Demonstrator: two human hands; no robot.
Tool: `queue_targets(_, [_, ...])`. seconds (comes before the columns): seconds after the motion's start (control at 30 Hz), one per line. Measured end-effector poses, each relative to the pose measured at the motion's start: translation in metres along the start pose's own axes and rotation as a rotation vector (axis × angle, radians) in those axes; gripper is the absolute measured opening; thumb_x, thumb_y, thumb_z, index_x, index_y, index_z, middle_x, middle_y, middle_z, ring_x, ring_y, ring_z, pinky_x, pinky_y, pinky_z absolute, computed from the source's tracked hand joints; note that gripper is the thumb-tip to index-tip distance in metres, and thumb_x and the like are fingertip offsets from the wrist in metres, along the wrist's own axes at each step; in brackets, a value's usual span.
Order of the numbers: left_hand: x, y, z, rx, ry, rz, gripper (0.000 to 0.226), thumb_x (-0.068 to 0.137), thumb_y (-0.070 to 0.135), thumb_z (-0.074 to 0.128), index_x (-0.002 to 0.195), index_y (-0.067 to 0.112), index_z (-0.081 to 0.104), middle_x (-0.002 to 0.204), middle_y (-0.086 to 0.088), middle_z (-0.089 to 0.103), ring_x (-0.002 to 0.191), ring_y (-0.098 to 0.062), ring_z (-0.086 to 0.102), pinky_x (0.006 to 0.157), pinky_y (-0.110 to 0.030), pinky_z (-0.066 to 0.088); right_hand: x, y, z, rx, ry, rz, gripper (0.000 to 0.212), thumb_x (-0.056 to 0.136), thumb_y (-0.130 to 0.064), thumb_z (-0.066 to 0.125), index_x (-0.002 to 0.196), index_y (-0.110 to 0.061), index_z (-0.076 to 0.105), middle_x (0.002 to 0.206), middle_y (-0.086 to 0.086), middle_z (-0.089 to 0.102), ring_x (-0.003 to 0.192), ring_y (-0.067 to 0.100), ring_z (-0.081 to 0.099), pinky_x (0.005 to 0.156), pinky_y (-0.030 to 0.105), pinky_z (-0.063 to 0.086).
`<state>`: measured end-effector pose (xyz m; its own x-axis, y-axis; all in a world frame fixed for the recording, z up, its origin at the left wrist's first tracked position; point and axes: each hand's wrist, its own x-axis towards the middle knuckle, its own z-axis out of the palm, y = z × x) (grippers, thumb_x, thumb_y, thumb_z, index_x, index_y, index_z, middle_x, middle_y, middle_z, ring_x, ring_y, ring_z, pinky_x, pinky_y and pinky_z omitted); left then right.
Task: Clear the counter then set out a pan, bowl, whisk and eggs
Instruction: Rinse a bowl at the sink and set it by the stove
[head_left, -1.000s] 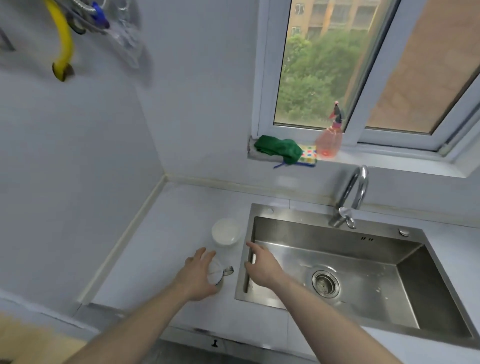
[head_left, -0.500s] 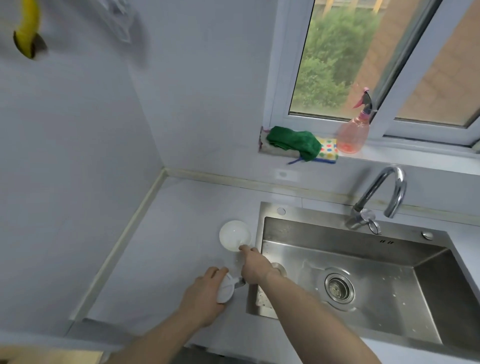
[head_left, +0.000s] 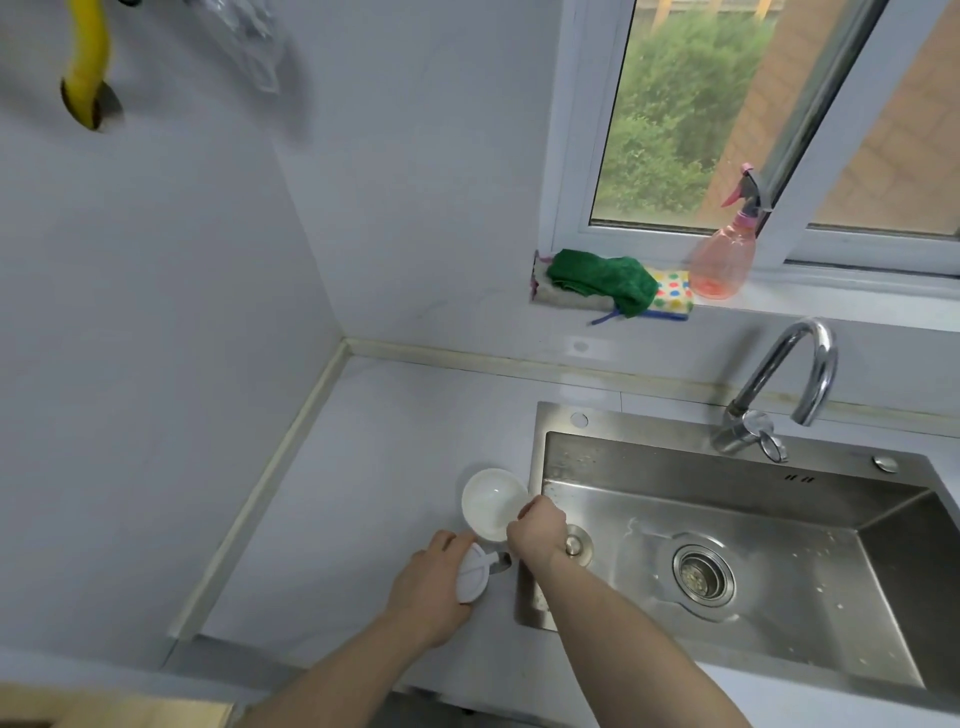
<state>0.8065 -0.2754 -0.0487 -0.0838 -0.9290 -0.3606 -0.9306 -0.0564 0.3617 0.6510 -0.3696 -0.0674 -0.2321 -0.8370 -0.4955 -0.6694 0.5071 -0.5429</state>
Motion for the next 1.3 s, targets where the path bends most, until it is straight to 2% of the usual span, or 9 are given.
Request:
queue_targets(0.2, [-0.014,0.000,-0.010,0.008,0.057,0.046,0.075,0.071,0.042,0.071,0.139,0.043,0.038,0.138,0.016,0.040,0.109,-0.020,0.059,0.081,-0.034,0.051,-0.015,0.014,-0.020,0.127,0.070,0.064,0.031,0.083,-0.010,0.060,0.115,-0.008,0.057,0.115,0.010,0.068,0.109,0.032,0.066,0.082,0.029,0.051])
queue_targets(0.3, [-0.030,0.012,-0.019,-0.031,0.096,0.133,0.075,0.068,0.052,0.072,0.136,0.046,0.039,0.135,0.020,0.041,0.110,-0.016,0.057,0.083,-0.034,0.052,-0.029,0.040,-0.043,0.366,0.097,0.126,0.036,0.073,-0.013,0.061,0.106,-0.012,0.047,0.107,0.013,0.066,0.087,0.034,0.072,0.077,0.040,0.061])
queue_targets(0.4, [-0.050,0.028,-0.024,-0.068,0.092,0.217,0.080,0.065,0.054,0.075,0.137,0.048,0.039,0.133,0.022,0.041,0.111,-0.013,0.053,0.087,-0.033,0.052,-0.055,0.075,-0.061,0.649,0.090,0.153,0.038,0.077,-0.005,0.061,0.111,-0.010,0.045,0.111,0.016,0.062,0.072,0.030,0.073,0.064,0.041,0.064])
queue_targets(0.67, [-0.131,0.133,0.006,-0.187,0.052,0.523,0.079,0.062,0.059,0.070,0.136,0.049,0.044,0.129,0.029,0.040,0.118,-0.004,0.047,0.094,-0.028,0.047,-0.196,0.228,-0.138,1.016,0.280,0.274,0.028,0.084,0.002,0.058,0.109,-0.011,0.054,0.112,0.013,0.063,0.097,0.038,0.070,0.049,0.026,0.056])
queue_targets(0.87, [-0.210,0.250,0.067,-0.209,-0.089,0.814,0.084,0.061,0.050,0.081,0.135,0.054,0.043,0.126,0.034,0.039,0.118,-0.006,0.049,0.099,-0.030,0.045,-0.337,0.375,-0.188,1.165,0.550,0.395,0.023,0.086,0.002,0.059,0.104,-0.011,0.053,0.111,0.009,0.059,0.077,0.027,0.070,0.071,0.042,0.064])
queue_targets(1.03, [-0.285,0.352,0.122,-0.160,-0.195,1.034,0.087,0.061,0.051,0.081,0.139,0.051,0.042,0.126,0.030,0.043,0.117,-0.005,0.049,0.097,-0.030,0.046,-0.458,0.485,-0.215,1.293,0.767,0.486,0.029,0.089,0.000,0.057,0.116,-0.008,0.051,0.110,0.008,0.059,0.067,0.029,0.073,0.062,0.031,0.062])
queue_targets(1.1, [-0.325,0.394,0.150,-0.124,-0.264,1.145,0.088,0.062,0.046,0.080,0.140,0.049,0.041,0.128,0.027,0.044,0.118,-0.008,0.050,0.096,-0.031,0.047,-0.511,0.530,-0.219,1.339,0.867,0.532,0.032,0.089,-0.001,0.056,0.120,-0.008,0.051,0.113,0.010,0.059,0.075,0.034,0.076,0.061,0.031,0.062])
queue_targets(1.2, [-0.367,0.437,0.177,-0.084,-0.334,1.247,0.087,0.064,0.043,0.080,0.141,0.046,0.041,0.129,0.025,0.044,0.117,-0.010,0.050,0.092,-0.026,0.044,-0.564,0.571,-0.219,1.399,0.981,0.579,0.032,0.089,0.001,0.055,0.120,-0.007,0.050,0.115,0.013,0.057,0.082,0.038,0.076,0.067,0.035,0.064])
queue_targets(1.3, [-0.411,0.484,0.205,-0.043,-0.398,1.364,0.089,0.064,0.045,0.079,0.144,0.047,0.039,0.131,0.027,0.044,0.119,-0.006,0.049,0.095,-0.023,0.043,-0.613,0.614,-0.217,1.458,1.095,0.612,0.032,0.089,0.001,0.056,0.119,-0.009,0.050,0.115,0.011,0.057,0.073,0.035,0.077,0.079,0.042,0.064])
